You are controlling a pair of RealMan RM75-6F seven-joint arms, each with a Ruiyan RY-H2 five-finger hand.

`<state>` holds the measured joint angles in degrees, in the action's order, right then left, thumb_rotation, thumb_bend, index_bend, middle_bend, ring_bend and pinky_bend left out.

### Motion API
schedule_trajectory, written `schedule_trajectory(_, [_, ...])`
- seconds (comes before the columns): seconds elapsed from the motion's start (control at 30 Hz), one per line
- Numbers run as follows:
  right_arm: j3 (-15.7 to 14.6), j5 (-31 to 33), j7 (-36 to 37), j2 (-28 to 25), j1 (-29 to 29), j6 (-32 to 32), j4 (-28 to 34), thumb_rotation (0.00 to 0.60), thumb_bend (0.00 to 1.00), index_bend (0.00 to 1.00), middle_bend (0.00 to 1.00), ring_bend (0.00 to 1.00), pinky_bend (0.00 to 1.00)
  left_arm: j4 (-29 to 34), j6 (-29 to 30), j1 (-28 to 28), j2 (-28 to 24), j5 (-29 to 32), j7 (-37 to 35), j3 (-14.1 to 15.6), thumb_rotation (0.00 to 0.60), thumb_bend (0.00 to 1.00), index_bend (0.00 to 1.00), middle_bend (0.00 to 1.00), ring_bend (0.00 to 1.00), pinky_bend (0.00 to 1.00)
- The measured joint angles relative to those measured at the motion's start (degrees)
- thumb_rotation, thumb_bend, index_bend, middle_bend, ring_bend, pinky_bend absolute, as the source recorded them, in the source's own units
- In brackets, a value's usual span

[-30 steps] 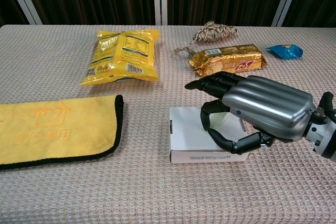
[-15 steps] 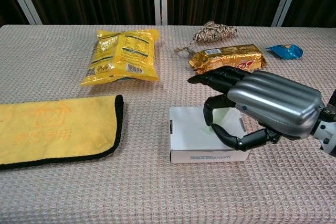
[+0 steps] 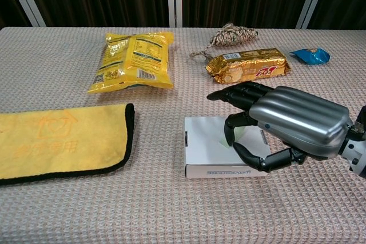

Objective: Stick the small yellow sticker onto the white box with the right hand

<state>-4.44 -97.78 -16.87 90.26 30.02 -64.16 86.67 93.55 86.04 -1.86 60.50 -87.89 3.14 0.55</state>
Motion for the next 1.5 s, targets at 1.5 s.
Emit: schedule_trajectory(1.5, [1.0,-0.1,2.5,1.4,-0.8,-2.3,-3.0,0.209,0.59,0.46,0.00,0.00,0.00,-0.5,-0.1,0.1,0.1,0.1,-0.5,0.0,0.600,0.00,0.09,0.07,0.03,0.13])
